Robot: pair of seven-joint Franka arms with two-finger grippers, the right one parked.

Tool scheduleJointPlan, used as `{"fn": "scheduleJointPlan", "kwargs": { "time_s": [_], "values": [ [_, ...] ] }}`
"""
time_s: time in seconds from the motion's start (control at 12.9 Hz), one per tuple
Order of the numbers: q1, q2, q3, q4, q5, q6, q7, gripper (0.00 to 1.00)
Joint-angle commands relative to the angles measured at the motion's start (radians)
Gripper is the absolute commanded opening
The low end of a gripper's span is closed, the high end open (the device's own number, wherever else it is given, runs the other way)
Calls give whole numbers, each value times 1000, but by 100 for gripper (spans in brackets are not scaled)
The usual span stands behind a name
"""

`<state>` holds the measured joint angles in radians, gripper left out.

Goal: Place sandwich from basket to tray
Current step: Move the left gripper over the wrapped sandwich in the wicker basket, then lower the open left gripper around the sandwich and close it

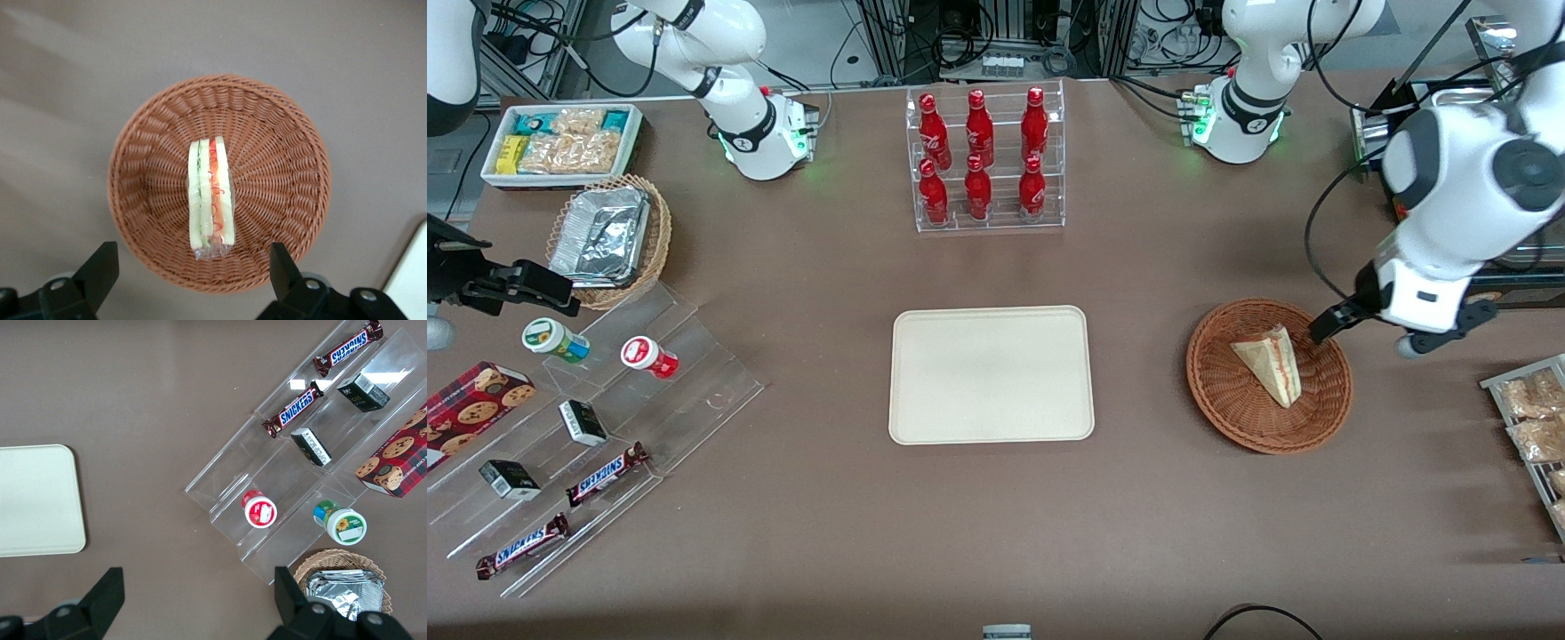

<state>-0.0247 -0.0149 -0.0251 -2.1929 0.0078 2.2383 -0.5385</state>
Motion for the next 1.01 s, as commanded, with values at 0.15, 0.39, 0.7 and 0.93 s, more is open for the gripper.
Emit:
{"fn": "scheduleJointPlan", "kwargs": {
  "time_s": [0.15, 0.39, 0.7, 0.93],
  "values": [
    [-8, 47, -2, -67, 14, 107, -67, 100],
    [-8, 101, -4, -82, 14, 152, -70, 100],
    [-6, 162, -4, -82, 1, 153, -72, 100],
    [-6, 203, -6, -82, -3, 181, -74, 100]
  ]
}}
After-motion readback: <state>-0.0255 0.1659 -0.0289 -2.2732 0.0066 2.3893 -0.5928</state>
